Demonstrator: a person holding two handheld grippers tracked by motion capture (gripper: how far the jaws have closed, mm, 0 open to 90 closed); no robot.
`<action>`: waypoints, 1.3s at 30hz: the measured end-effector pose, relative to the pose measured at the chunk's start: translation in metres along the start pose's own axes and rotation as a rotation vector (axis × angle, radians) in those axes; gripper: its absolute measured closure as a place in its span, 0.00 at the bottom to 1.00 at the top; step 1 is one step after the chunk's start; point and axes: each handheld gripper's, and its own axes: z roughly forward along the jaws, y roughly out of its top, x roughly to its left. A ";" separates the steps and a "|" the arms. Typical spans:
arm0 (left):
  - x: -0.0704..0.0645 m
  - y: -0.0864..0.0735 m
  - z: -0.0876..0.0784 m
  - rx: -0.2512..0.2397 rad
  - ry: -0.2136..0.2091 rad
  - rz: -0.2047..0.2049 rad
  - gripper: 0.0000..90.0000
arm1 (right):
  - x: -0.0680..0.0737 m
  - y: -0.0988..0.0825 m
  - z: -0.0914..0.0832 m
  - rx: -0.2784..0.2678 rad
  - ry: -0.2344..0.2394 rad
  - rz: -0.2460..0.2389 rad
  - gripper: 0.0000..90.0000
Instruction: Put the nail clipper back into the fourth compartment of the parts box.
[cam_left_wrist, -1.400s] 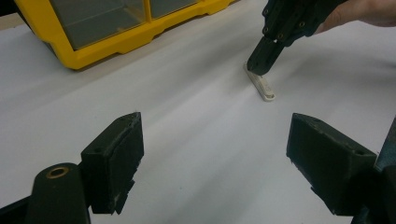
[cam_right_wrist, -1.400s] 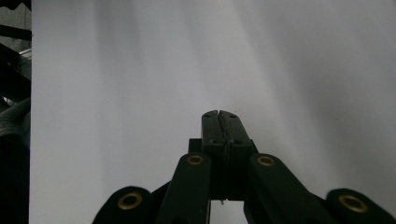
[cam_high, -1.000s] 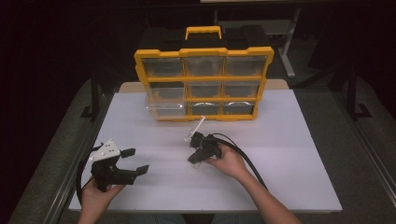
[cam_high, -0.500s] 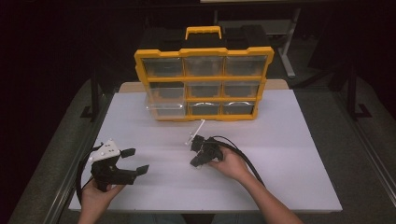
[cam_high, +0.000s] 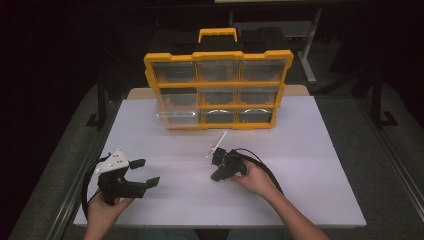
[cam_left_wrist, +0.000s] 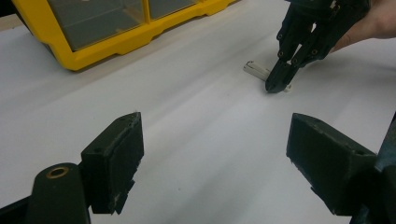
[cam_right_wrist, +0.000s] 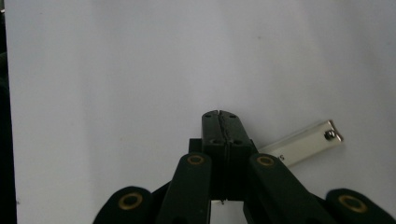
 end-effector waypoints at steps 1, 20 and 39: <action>0.000 0.000 0.000 0.000 0.000 0.000 0.21 | 0.000 -0.002 -0.001 0.000 -0.003 -0.001 0.98; -0.001 0.000 0.002 0.001 -0.001 -0.004 0.21 | -0.009 -0.031 -0.019 -0.014 -0.042 0.059 0.98; -0.001 -0.001 0.005 0.008 -0.006 -0.005 0.21 | -0.021 -0.034 -0.047 -0.130 -0.064 0.117 0.80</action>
